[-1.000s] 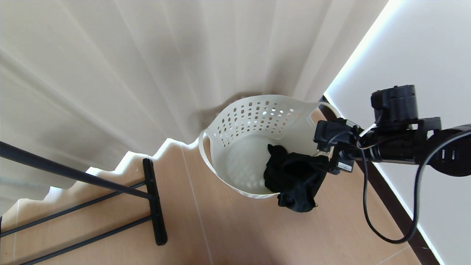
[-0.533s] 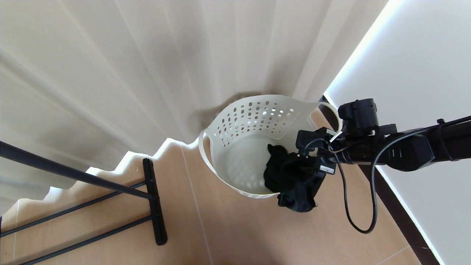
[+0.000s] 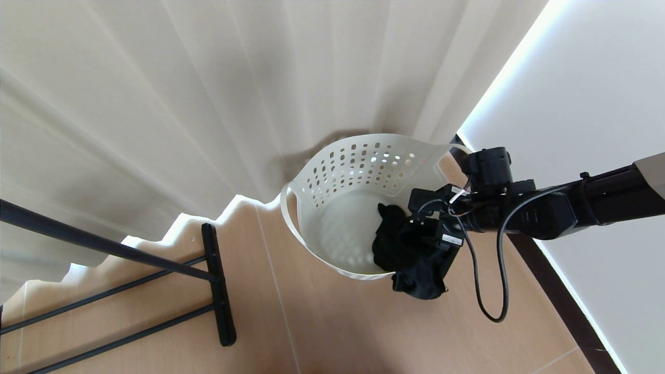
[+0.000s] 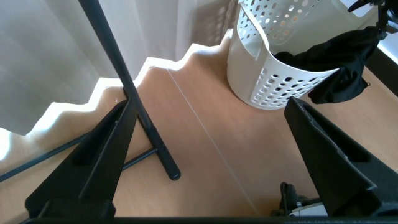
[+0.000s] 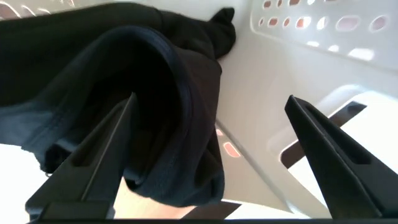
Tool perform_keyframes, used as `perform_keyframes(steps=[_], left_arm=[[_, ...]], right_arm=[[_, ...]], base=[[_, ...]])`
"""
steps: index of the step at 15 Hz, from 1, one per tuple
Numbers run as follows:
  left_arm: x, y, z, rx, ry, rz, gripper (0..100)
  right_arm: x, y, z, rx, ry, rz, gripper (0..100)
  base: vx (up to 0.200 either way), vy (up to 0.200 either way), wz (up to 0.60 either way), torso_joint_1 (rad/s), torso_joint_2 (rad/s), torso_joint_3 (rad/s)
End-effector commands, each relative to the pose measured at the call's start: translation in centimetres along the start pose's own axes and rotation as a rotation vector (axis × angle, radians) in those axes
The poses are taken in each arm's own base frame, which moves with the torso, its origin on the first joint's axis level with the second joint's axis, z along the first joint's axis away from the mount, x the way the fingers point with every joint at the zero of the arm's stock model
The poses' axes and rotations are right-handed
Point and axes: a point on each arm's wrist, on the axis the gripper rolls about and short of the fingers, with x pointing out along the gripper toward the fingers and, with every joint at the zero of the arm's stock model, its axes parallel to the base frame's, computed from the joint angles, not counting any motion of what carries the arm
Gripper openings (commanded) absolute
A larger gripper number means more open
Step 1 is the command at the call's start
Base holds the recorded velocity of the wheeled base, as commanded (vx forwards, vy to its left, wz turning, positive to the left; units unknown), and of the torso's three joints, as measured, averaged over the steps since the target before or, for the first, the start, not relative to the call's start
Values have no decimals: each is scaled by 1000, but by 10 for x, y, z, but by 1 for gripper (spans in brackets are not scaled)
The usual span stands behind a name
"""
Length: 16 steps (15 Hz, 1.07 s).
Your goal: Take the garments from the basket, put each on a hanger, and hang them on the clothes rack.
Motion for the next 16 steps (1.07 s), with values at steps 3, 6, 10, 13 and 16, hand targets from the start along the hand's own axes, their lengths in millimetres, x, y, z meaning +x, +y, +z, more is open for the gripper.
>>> perform_keyframes(steps=[3,6,10,13,16], left_arm=[[0,0,0,0,-1,0,100],[0,0,0,0,-1,0,100],[0,0,0,0,-1,0,100],[0,0,0,0,-1,1,100],[0,0,0,0,-1,1,100]], right_arm=[[10,2,-1,0,18,-11,100],[27,4,-2,0,24,-58,100],[29,5,-3,0,31,-58,100],[33,5,-3,1,39,-65,100],[35,3,-1,3,36,-72,100]], base=[[0,0,0,0,0,0],[0,0,0,0,0,0],[0,0,0,0,0,0],[0,0,0,0,0,0],[0,0,0,0,0,0]])
